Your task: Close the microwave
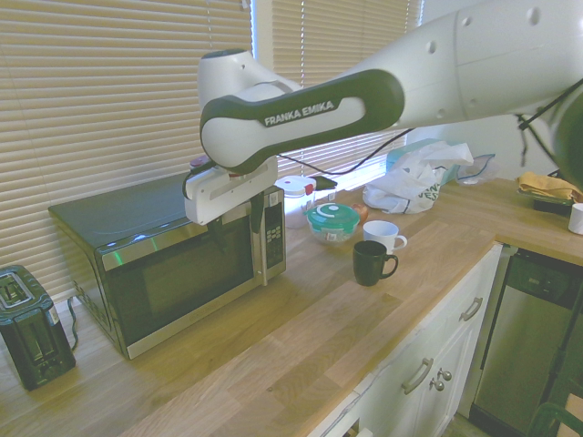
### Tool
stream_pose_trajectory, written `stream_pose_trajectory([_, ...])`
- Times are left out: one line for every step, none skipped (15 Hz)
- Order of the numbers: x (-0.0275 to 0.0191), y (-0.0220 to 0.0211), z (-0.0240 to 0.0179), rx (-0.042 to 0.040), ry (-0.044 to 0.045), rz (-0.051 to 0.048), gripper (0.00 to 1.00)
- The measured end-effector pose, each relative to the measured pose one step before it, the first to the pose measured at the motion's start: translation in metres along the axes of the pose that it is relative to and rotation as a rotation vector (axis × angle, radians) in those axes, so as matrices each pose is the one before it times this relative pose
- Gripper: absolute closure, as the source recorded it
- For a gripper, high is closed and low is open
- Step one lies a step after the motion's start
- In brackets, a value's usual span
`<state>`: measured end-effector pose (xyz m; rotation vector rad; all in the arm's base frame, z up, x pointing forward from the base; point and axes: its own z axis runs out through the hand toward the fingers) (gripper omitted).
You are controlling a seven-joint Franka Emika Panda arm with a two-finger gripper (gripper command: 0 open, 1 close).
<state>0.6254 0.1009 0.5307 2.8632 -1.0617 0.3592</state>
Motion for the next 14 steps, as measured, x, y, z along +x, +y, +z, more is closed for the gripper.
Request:
stream_pose_trajectory([-0.01034,0.01032,-0.00539,-0.00509,-0.00334,0.00141,0.0])
stream_pose_trajectory([-0.00876,0.01063,-0.00113,-0.00526,-0.00317,0.00377,0.0])
stream_pose_trajectory([-0.00862,0.01085,0.00352,-0.00541,-0.00372,0.00336,0.0])
stream_pose_trajectory([-0.00854,0.0101,0.00358,-0.0034,-0.00245,0.00231,0.0])
stream_pose_trajectory([-0.00829,0.01006,0.00441,-0.00245,-0.00213,0.00039,0.0])
stream_pose_trajectory([-0.00838,0.01081,0.00456,0.00031,-0.00013,-0.00031,0.0])
stream_pose_trajectory([-0.00988,0.01107,0.00531,-0.00168,-0.00169,-0.00206,0.0])
stream_pose_trajectory([-0.01127,0.01096,0.00328,-0.00187,-0.00156,-0.00264,0.0])
stream_pose_trajectory([-0.01198,0.01065,0.00248,0.00097,0.00064,-0.0033,0.0])
stream_pose_trajectory([-0.01199,0.0115,0.00407,0.00389,0.00322,-0.00227,0.0])
stream_pose_trajectory([-0.0112,0.01251,0.00501,0.00278,0.0015,0.00073,0.0])
stream_pose_trajectory([-0.01153,0.01317,0.0036,-0.00053,-0.00206,0.0032,0.0])
stream_pose_trajectory([-0.01269,0.01417,0.00144,0.00336,0.00096,0.00403,0.0])
stream_pose_trajectory([-0.01212,0.01339,0.00212,0.00656,0.00853,0.00089,0.0])
